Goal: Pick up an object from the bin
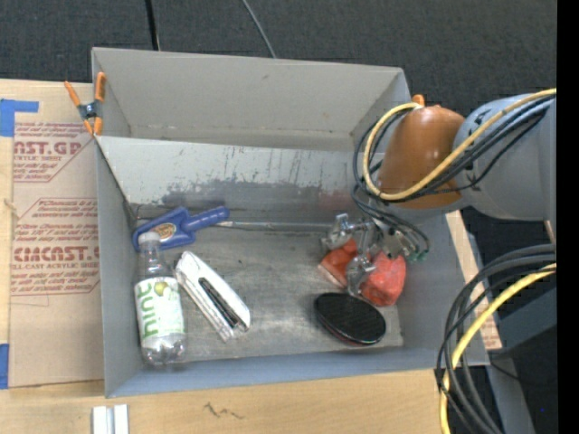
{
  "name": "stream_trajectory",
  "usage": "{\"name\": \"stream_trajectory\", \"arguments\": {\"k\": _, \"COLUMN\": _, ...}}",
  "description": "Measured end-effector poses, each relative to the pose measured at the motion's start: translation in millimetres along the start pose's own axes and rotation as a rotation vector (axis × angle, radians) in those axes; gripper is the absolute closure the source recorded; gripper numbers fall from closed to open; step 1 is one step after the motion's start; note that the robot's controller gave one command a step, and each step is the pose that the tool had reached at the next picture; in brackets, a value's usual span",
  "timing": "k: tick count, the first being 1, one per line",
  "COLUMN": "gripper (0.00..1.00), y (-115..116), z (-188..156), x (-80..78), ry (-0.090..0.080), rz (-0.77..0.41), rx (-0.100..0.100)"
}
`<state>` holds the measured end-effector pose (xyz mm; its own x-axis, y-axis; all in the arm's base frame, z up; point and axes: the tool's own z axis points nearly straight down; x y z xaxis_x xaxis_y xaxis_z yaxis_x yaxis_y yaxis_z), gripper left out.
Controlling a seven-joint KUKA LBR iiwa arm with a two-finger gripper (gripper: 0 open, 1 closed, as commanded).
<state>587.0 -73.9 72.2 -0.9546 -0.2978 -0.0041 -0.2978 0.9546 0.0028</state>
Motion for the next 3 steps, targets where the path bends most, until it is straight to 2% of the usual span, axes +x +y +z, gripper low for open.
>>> {"name": "stream_trajectory", "arguments": {"k": 2, "gripper": 1.00, "y": 0, "z": -3, "x": 1.0, "ry": 0.002, "rz": 0.000, "rx": 0.000}}
{"name": "stream_trajectory", "arguments": {"k": 3, "gripper": 1.00, "y": 1, "z": -20, "x": 2.9, "ry": 0.009, "rz": 0.000, "rx": -0.001}}
